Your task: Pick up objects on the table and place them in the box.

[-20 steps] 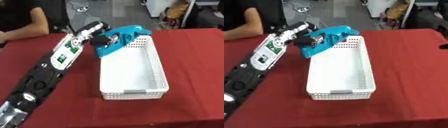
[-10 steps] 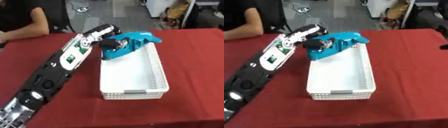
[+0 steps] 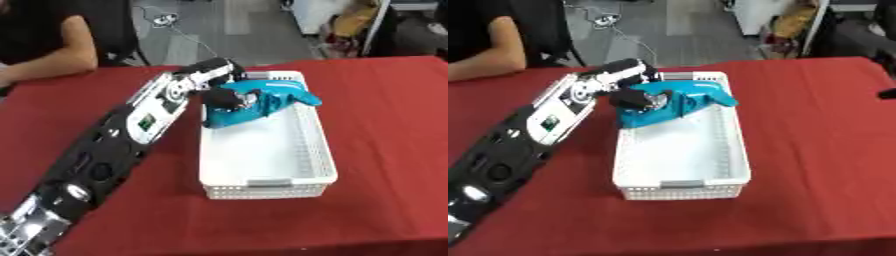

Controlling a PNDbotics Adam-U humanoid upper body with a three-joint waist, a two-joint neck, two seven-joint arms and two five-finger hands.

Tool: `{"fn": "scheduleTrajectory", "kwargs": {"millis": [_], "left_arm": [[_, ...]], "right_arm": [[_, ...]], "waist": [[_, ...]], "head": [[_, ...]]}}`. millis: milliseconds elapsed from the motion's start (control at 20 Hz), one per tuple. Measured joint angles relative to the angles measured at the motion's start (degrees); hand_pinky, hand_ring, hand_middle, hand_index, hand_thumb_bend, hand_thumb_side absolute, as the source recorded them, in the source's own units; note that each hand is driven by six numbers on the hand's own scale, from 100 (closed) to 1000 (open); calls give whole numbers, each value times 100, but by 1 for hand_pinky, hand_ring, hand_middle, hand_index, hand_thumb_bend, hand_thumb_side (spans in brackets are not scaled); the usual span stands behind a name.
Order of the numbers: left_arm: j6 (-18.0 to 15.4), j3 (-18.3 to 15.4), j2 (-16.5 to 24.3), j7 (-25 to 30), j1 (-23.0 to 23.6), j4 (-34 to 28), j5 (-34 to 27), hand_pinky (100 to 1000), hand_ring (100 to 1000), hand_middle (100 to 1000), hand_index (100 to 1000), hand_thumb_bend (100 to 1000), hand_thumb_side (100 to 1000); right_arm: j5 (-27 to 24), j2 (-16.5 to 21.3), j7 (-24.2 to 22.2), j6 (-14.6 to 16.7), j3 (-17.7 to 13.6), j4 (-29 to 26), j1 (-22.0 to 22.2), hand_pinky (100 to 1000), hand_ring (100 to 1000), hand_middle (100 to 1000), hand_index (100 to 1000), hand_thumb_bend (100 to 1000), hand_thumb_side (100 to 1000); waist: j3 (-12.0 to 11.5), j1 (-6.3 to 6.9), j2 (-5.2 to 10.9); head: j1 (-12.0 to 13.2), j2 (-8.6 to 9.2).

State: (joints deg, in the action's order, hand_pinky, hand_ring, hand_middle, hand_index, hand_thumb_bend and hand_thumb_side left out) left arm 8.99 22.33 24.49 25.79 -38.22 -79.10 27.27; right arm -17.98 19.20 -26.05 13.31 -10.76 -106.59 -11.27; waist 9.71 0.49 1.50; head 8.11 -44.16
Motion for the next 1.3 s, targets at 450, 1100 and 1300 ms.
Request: {"fn": "scheduleTrajectory", "kwargs": {"millis": [450, 1100, 1300], "left_arm": [[-433, -118, 165, 412, 121, -300, 582, 714, 752, 831, 931, 313, 882], [-883, -260, 215, 9, 108, -687, 1172, 854, 848, 908, 977, 580, 1000], [-881, -271, 215, -136, 105, -718, 1196, 860, 850, 909, 978, 580, 1000]], "right_arm": [[0, 0, -4, 2, 0, 0, 0, 687, 849, 869, 1000, 100, 996], [3, 0, -39, -5, 1, 1, 0, 687, 849, 869, 1000, 100, 996], [3, 0, -39, -5, 1, 1, 0, 687, 849, 869, 1000, 100, 996]], "waist": [[-17, -1, 0], [-27, -1, 2], [-27, -1, 4]], "head": [[46, 0], [49, 0], [49, 0]]}}
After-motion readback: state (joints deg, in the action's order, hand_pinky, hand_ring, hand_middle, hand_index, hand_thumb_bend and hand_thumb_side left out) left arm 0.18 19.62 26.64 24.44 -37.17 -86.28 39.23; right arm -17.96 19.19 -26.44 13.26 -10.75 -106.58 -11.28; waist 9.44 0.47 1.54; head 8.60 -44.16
